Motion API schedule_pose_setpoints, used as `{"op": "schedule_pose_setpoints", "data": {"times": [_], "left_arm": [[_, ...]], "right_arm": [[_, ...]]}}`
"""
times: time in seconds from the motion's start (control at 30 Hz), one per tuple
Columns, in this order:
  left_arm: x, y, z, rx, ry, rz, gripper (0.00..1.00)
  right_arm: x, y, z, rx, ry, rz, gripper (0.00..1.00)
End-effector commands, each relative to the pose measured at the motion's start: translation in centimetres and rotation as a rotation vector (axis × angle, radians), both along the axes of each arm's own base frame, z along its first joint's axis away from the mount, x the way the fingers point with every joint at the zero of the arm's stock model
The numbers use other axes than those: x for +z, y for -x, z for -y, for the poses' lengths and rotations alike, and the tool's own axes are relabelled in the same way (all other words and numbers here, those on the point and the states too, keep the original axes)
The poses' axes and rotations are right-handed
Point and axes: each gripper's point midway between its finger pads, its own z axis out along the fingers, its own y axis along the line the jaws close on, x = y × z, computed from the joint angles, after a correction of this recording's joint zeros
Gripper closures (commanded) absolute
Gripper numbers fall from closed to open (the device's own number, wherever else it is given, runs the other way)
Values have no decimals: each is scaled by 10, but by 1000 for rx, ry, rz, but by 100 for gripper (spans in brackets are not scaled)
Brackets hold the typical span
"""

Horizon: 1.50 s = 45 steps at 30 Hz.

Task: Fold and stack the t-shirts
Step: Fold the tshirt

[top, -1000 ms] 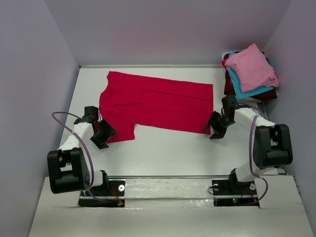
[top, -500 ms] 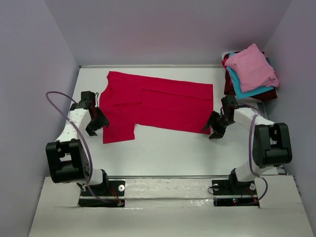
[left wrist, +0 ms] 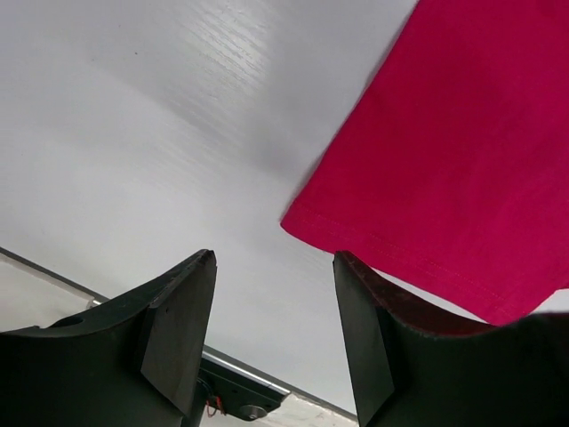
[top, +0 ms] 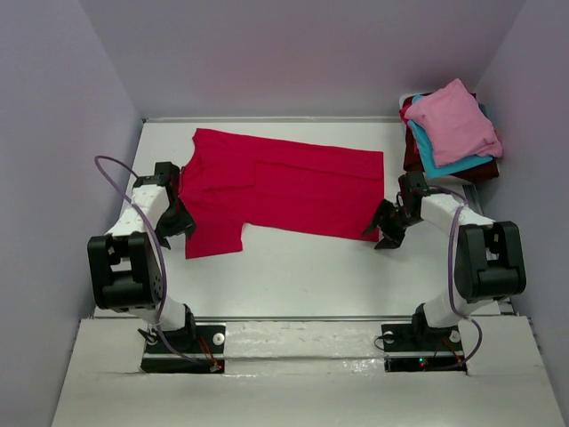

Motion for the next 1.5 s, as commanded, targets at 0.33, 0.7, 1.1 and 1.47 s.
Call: {"op": "schedule_pose_setpoints", "data": {"times": [0.33, 0.7, 1.1, 1.47], "left_arm": [[-20, 5, 53, -212, 7, -123, 33], [-23, 4, 72, -257, 42, -121, 33], [-45, -6, 97, -379, 83, -166, 34], [-65, 11, 97, -355, 100, -205, 42]], "right_arm": [[4, -18, -7, 14, -41, 58, 38], [1, -21, -7, 16, -43, 53, 38], [1, -19, -7, 10, -39, 47, 38], [0, -18, -6, 8, -35, 43, 38]]}}
